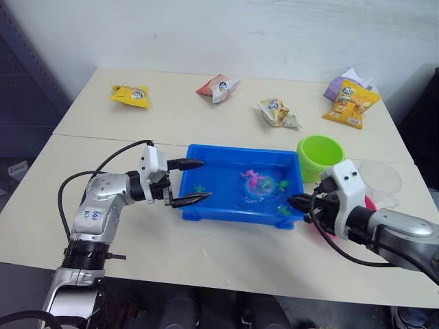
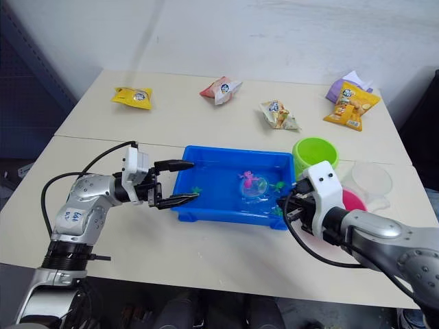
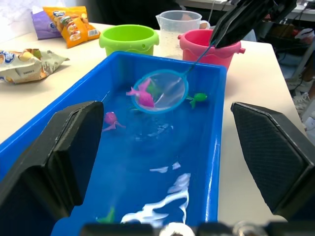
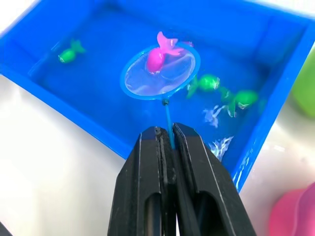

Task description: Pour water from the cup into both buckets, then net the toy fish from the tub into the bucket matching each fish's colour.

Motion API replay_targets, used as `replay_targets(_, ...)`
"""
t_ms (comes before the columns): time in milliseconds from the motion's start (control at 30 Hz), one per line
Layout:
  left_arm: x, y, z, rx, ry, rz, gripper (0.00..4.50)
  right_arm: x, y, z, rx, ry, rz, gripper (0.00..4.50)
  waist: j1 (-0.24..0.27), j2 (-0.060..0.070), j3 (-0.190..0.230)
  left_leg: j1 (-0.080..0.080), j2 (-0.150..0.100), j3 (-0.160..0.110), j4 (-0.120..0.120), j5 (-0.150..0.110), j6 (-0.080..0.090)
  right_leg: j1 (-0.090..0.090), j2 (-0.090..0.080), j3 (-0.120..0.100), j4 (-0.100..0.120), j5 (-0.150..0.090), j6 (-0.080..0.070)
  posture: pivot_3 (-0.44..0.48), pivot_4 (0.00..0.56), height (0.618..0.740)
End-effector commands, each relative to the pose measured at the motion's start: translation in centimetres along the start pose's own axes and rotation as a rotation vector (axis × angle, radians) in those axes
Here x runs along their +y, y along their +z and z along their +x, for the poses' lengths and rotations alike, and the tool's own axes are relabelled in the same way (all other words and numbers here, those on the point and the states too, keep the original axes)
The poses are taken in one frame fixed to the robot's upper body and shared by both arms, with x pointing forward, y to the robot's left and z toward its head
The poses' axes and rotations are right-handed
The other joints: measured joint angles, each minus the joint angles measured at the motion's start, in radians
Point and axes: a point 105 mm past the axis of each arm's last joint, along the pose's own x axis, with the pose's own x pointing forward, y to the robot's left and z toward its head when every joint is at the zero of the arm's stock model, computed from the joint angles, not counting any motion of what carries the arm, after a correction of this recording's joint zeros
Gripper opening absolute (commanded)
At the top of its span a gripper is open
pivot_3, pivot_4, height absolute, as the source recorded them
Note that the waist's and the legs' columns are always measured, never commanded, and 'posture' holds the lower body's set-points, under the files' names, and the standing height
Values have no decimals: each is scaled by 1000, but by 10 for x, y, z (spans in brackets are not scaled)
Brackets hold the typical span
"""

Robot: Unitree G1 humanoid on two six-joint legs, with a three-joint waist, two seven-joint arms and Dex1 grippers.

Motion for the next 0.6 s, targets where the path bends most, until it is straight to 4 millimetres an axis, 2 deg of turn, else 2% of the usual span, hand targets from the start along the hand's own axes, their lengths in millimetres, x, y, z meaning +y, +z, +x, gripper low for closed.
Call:
replay_targets(33, -1, 11, 6, -27, -65, 41, 4459, 3, 11, -15, -92, -8, -66, 0, 0, 0, 0, 0, 0, 0, 0, 0, 0, 0, 0, 0, 0, 0, 0, 0, 150, 738)
replay_targets(233, 0, 19, 17, -73, -125, 35, 4459, 7, 11, -33, -204, -11, -75, 0, 1, 0, 0, 0, 0, 0, 0, 1, -2, 1, 0, 0, -1, 0, 1, 0, 150, 738)
replay_targets(400, 1, 30, 28, -120, -169, 33, 4459, 5, 9, -67, -337, -46, -34, 0, 9, 0, 0, 0, -1, -1, 0, 2, -3, 2, 1, 0, 1, 1, 1, 0, 150, 738)
replay_targets(500, 2, 33, 29, -127, -166, 32, 4459, -3, -1, -89, -373, -124, -31, 0, 7, 0, 0, 1, -1, 0, 0, 2, -3, 3, 1, 1, 1, 1, 3, 0, 150, 738)
replay_targets(600, -3, 32, 30, -128, -199, 24, 4459, -19, -4, -121, -440, -253, -108, 0, 5, 0, 0, 2, -1, 0, 0, 2, -3, 3, 1, 1, 0, 1, 3, 0, 150, 738)
